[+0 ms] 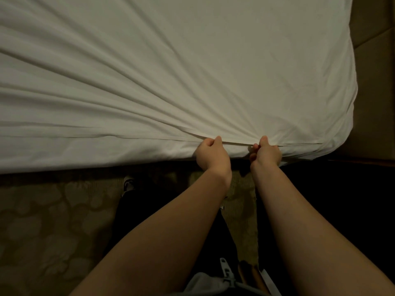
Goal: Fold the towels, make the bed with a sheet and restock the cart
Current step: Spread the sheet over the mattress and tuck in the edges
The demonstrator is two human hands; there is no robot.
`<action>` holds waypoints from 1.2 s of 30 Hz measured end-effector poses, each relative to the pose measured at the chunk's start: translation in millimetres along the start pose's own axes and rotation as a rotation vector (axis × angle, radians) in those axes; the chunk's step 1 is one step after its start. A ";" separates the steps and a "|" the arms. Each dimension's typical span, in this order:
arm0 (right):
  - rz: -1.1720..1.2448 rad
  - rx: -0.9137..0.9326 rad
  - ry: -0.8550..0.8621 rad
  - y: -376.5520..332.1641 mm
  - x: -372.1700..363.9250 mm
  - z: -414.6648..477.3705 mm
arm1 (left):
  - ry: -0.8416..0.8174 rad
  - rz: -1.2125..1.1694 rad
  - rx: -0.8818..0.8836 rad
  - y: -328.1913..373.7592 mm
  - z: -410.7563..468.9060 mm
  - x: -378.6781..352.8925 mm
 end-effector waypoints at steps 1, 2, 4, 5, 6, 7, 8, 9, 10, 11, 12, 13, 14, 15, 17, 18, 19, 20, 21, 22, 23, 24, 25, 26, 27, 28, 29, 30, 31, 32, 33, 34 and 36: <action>0.011 -0.013 -0.008 0.4 -1.0 -1.1 | 0.003 -0.003 0.005 -0.1 -0.1 0.2; 0.032 -0.029 -0.020 0.7 -1.6 -2.3 | 0.001 -0.012 0.018 -0.2 -0.1 -0.4; 0.103 -0.056 -0.054 0.6 -2.0 -3.9 | -0.013 -0.048 0.073 -1.7 -0.5 -3.3; 0.137 -0.059 -0.074 -0.4 -2.0 -4.2 | -0.037 -0.083 0.121 -4.9 -0.3 -6.8; 0.158 -0.053 -0.093 -1.7 -2.1 -4.3 | -0.077 -0.142 0.182 -8.4 -0.9 -10.7; 0.165 -0.045 -0.106 -2.8 -1.8 -4.0 | -0.115 -0.210 0.233 -11.6 -1.6 -13.7; 0.164 -0.038 -0.111 -3.1 -2.1 -3.4 | -0.143 -0.260 0.260 -13.2 -1.8 -14.8; 0.160 -0.037 -0.111 -3.0 -2.4 -2.7 | -0.166 -0.289 0.271 -13.2 -2.0 -15.0; 0.156 -0.041 -0.108 -2.1 -3.2 -2.1 | -0.183 -0.307 0.268 -13.0 -0.8 -15.4; 0.152 -0.048 -0.103 -1.1 -4.0 -1.9 | -0.202 -0.331 0.264 -10.9 -0.2 -15.2; 0.147 -0.054 -0.098 -0.1 -4.6 -1.6 | -0.221 -0.349 0.262 -8.0 1.2 -16.1; 0.144 -0.059 -0.093 0.7 -5.0 -1.4 | -0.237 -0.368 0.260 -3.1 1.7 -15.7; 0.146 -0.063 -0.090 1.6 -5.3 -1.0 | -0.243 -0.382 0.256 0.5 5.1 -16.2; 0.153 -0.068 -0.090 2.3 -5.7 -0.4 | -0.238 -0.398 0.260 4.3 7.5 -14.8; 0.165 -0.075 -0.094 3.5 -6.6 0.4 | -0.204 -0.400 0.271 5.7 13.9 -9.8; 0.167 -0.076 -0.095 3.8 -6.9 0.4 | -0.191 -0.397 0.277 4.9 15.8 -7.2; 0.167 -0.074 -0.093 3.7 -6.8 0.3 | -0.192 -0.405 0.285 4.7 15.7 -5.4; 0.166 -0.072 -0.089 3.9 -6.8 0.2 | -0.201 -0.407 0.293 3.5 15.0 -4.9; 0.162 -0.069 -0.082 4.1 -6.7 -0.3 | -0.212 -0.416 0.303 1.7 14.7 -4.8; 0.154 -0.062 -0.076 4.3 -6.3 -0.5 | -0.220 -0.414 0.301 0.6 15.4 -4.3; 0.140 -0.051 -0.071 4.2 -6.0 -0.7 | -0.227 -0.411 0.292 0.1 16.7 -3.5; 0.123 -0.036 -0.064 3.8 -5.9 -0.5 | -0.236 -0.399 0.280 0.1 17.7 -3.0; 0.109 -0.023 -0.055 3.1 -5.3 -0.5 | -0.240 -0.393 0.268 -0.2 19.6 -2.8; 0.103 -0.018 -0.050 2.9 -5.5 -1.3 | -0.247 -0.387 0.259 0.0 20.5 -3.5; 0.108 -0.016 -0.054 3.7 -7.0 -3.5 | -0.252 -0.387 0.247 1.4 20.8 -3.9; 0.114 -0.016 -0.072 5.7 -10.1 -7.0 | -0.251 -0.383 0.233 1.7 22.4 -4.3; 0.105 -0.016 -0.107 9.4 -15.4 -12.5 | -0.251 -0.386 0.226 1.3 24.0 -4.8; 0.074 -0.020 -0.163 15.8 -23.2 -19.8 | -0.252 -0.390 0.222 1.1 24.8 -4.8; 0.032 -0.043 -0.242 26.3 -33.2 -29.2 | -0.257 -0.397 0.224 0.8 25.2 -4.7; -0.009 -0.096 -0.338 39.9 -44.4 -41.8 | -0.266 -0.400 0.221 0.6 25.5 -4.8; -0.035 -0.173 -0.428 53.9 -54.4 -56.0 | -0.274 -0.394 0.222 0.3 25.6 -4.5; -0.039 -0.243 -0.485 64.7 -61.7 -67.9 | -0.279 -0.370 0.220 -0.7 25.5 -3.9; -0.024 -0.303 -0.500 73.1 -68.8 -82.3 | -0.294 -0.339 0.228 -2.1 24.4 -3.1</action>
Point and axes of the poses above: each hand's wrist, its own z-axis towards the middle knuckle, its own x-axis out of the back of the hand, y = z × x, the point moved 10 cm from there along z, towards the middle knuckle, and after that the axes turned 11 degrees about y, right-handed, at the moved point
